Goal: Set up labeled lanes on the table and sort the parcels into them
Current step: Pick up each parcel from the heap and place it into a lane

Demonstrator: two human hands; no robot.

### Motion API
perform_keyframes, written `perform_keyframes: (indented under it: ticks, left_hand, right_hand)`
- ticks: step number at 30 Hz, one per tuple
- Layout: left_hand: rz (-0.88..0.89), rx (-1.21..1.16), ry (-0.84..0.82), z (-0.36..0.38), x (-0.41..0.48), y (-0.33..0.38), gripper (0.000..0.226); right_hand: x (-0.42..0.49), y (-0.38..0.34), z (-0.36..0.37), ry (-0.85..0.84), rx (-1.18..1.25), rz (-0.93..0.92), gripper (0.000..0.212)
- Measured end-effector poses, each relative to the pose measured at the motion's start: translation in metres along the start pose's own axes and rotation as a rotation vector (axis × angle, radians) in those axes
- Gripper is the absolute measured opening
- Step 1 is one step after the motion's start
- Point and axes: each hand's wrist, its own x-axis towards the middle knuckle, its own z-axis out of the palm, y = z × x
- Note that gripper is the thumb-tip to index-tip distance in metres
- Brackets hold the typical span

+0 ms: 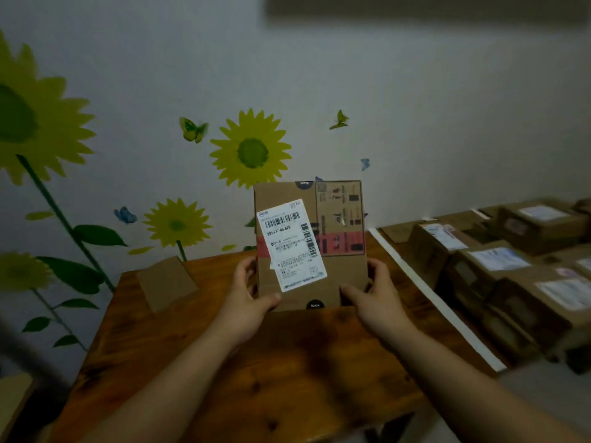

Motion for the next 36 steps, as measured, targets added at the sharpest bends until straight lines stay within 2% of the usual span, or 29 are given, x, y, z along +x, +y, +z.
perform_keyframes:
  ticks: [11,15,20,28,36]
  left_hand:
    - [0.07,0.017,-0.307,0.158,-0.031,0.063,0.084]
    - [0.155,0.015,-0.381,0.236,-0.049,0.096,0.081]
    - [0.215,0.009,-0.483,0.355,-0.079,0.129,0.081]
    - [0.225,0.04,-0.673,0.521,-0.122,0.151,0.073]
    - [0.158,0.049,-0.762,0.614,-0.106,0.148,0.074]
  right_hand:
    - [-0.056,0.013,-0.174,0.325,-0.01,-0.026,0.055]
    - [-0.074,0.012,-0.255,0.44,0.02,-0.112,0.048]
    - [-0.098,0.029,-0.374,0.588,-0.011,-0.107,0.055]
    - [-0.13,0.075,-0.524,0.726,-0.01,-0.057,0.055]
    - [-0.11,0.115,-0.599,0.758,0.018,0.029,0.059]
